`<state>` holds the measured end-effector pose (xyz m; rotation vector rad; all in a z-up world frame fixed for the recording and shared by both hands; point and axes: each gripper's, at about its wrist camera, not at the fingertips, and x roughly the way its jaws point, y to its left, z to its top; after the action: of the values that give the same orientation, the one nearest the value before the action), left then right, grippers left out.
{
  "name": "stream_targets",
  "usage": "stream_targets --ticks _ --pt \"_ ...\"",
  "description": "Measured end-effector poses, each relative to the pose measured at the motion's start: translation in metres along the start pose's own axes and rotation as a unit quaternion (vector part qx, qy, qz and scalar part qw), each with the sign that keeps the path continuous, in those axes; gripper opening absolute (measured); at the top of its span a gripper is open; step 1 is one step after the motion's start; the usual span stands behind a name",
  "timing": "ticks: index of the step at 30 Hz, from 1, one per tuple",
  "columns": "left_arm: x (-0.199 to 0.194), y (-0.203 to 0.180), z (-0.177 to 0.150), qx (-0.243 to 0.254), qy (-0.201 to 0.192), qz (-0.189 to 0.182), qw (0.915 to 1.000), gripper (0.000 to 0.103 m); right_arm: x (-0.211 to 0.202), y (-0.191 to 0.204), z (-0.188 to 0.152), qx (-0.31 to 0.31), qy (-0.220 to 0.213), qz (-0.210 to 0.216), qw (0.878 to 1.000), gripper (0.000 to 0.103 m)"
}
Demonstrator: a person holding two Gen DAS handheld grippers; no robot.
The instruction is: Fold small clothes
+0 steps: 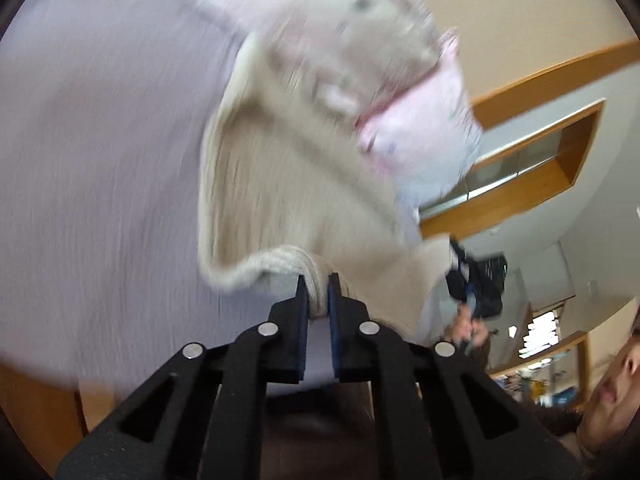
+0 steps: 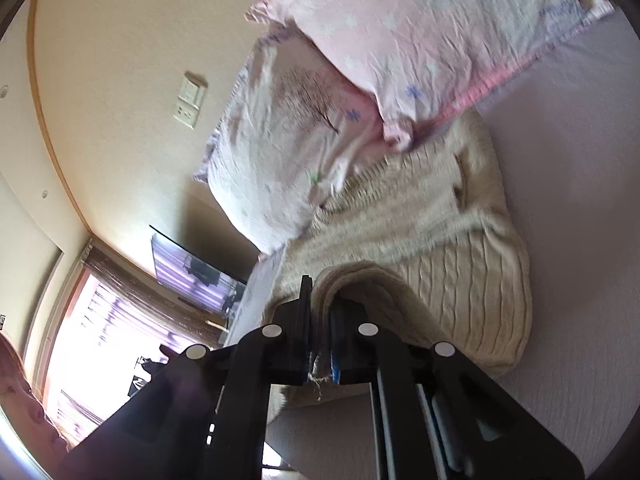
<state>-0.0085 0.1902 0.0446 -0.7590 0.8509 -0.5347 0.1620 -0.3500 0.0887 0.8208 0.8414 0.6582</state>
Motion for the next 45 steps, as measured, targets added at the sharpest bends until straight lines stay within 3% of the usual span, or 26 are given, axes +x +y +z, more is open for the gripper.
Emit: stream_targets --ticks 3,7,10,13,15,17,19,22,27,32,36,38,40,42,45 --pt "0.006 -0.014 0.055 0.04 -0.043 -0.005 0.9983 0.009 0.0 0.003 0.023 -0.004 -0.03 0.012 0.999 0.008" --pt "0.052 -0.021 0.144 0.062 -0.074 0.003 0.9953 0.009 0.018 -0.013 0.068 0.029 -0.076 0.014 0.997 0.008" --pt "0.103 -0.006 0.196 0.051 -0.073 0.046 0.995 0.009 0.052 -0.047 0.101 0.083 -0.097 -0.037 0.991 0.008" --pt "0.167 0.024 0.234 -0.003 -0.03 0.096 0.9949 0.009 0.095 -0.088 0.12 0.145 -0.072 -0.123 0.979 0.009" --pt "0.174 0.032 0.24 -0.02 -0.031 0.089 0.9954 0.011 0.113 -0.103 0.127 0.176 -0.053 -0.135 0.974 0.021" --pt "0.161 0.033 0.243 -0.024 -0.057 0.07 0.9956 0.02 0.115 -0.103 0.133 0.181 -0.066 -0.107 0.975 0.073" --pt "0.14 0.036 0.24 -0.031 -0.083 0.058 0.9943 0.049 0.105 -0.089 0.14 0.15 -0.107 -0.1 0.978 0.094" --pt "0.11 0.039 0.229 -0.036 -0.091 0.053 0.9938 0.063 0.091 -0.07 0.141 0.102 -0.133 -0.08 0.983 0.094" --pt "0.111 0.039 0.202 -0.015 -0.026 0.069 0.9972 0.075 0.073 -0.067 0.119 0.064 -0.128 -0.094 0.985 0.094" --pt "0.141 0.051 0.181 -0.017 0.034 0.107 0.9935 0.075 0.065 -0.093 0.103 0.09 -0.143 -0.084 0.982 0.094" --pt "0.152 0.052 0.184 -0.021 0.018 0.114 0.9931 0.073 0.056 -0.096 0.099 0.092 -0.151 -0.067 0.982 0.094" --pt "0.156 0.056 0.185 -0.035 0.003 0.116 0.9926 0.059 0.055 -0.095 0.098 0.085 -0.156 -0.057 0.982 0.094" --pt "0.165 0.065 0.187 -0.066 0.002 0.109 0.9918 0.027 0.055 -0.096 0.098 0.083 -0.151 -0.049 0.984 0.094" --pt "0.169 0.076 0.187 -0.102 -0.003 0.081 0.9914 0.019 0.059 -0.096 0.099 0.085 -0.144 -0.045 0.985 0.094" --pt "0.171 0.079 0.188 -0.128 -0.011 0.058 0.99 0.016 0.058 -0.097 0.098 0.087 -0.135 -0.038 0.986 0.094"
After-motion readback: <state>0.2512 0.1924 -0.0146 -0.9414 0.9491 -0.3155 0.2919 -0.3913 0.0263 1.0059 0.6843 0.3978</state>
